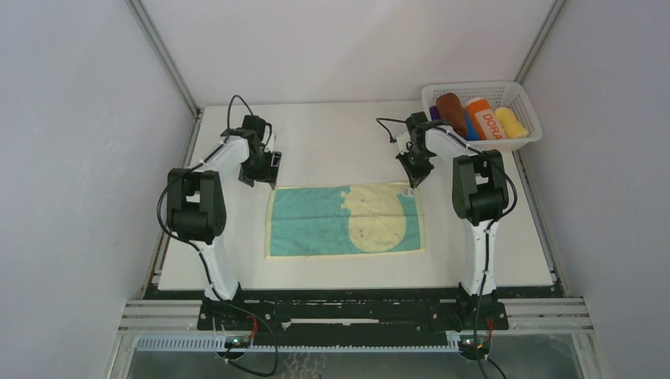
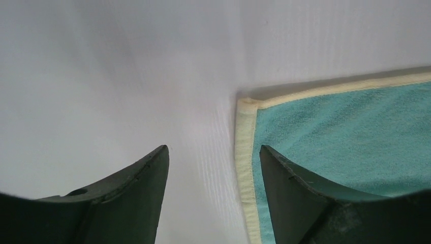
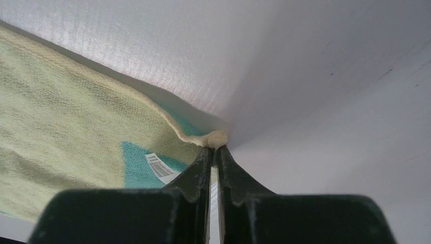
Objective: Roll the towels
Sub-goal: Fold the towel at the center of the board.
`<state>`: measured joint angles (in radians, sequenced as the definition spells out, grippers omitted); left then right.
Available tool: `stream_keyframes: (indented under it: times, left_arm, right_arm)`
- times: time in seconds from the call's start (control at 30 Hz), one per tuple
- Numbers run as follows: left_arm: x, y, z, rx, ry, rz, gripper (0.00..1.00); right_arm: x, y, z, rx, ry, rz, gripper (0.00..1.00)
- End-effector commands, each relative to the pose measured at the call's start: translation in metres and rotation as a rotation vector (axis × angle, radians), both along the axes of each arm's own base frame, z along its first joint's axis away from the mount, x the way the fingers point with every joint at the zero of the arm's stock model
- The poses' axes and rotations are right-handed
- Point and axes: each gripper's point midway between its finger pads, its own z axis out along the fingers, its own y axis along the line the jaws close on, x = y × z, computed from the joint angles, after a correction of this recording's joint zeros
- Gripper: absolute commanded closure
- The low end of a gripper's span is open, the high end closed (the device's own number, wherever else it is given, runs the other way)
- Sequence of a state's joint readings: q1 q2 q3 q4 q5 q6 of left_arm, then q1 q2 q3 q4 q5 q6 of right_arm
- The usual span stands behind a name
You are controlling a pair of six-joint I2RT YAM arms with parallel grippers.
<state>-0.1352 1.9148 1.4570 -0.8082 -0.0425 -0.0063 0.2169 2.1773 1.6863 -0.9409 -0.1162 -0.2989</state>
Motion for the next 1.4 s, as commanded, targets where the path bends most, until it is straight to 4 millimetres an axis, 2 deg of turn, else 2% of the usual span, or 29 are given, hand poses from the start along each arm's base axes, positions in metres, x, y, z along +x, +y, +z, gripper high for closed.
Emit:
stream_keyframes:
  times: [0.0,0.17,0.27,0.4,0.53,0.77,0.97,1.37]
  left_arm:
    - [0.023,-0.005,0.012,-0.041,-0.038,-0.040,0.30]
    - [0.028,-0.011,0.000,-0.065,-0.005,-0.061,0.40]
    - [0.030,-0.014,-0.007,-0.075,0.011,-0.067,0.48]
    - [0.024,-0.015,-0.011,-0.083,0.045,-0.062,0.59]
    - [0.024,-0.018,-0.008,-0.101,0.045,-0.072,0.57]
    - [0.027,-0.041,-0.004,-0.170,0.042,-0.102,0.51]
    - [0.031,-0.054,-0.010,-0.199,0.057,-0.110,0.50]
    - [0.045,-0.069,-0.028,-0.197,0.078,-0.106,0.52]
  right_arm:
    - [-0.005,-0.007,-0.015,-0.052,0.041,0.024,1.00]
    - [-0.007,-0.007,-0.014,-0.072,0.035,0.025,1.00]
    - [-0.007,-0.007,-0.013,-0.079,0.029,0.029,1.00]
    - [-0.007,-0.010,-0.012,-0.093,0.023,0.024,1.00]
    - [-0.001,-0.021,-0.006,-0.118,-0.003,0.000,1.00]
    - [0.010,-0.037,0.002,-0.170,-0.053,-0.022,1.00]
    - [0.016,-0.050,0.003,-0.210,-0.073,-0.036,1.00]
    - [0.019,-0.047,0.007,-0.213,-0.097,-0.020,1.00]
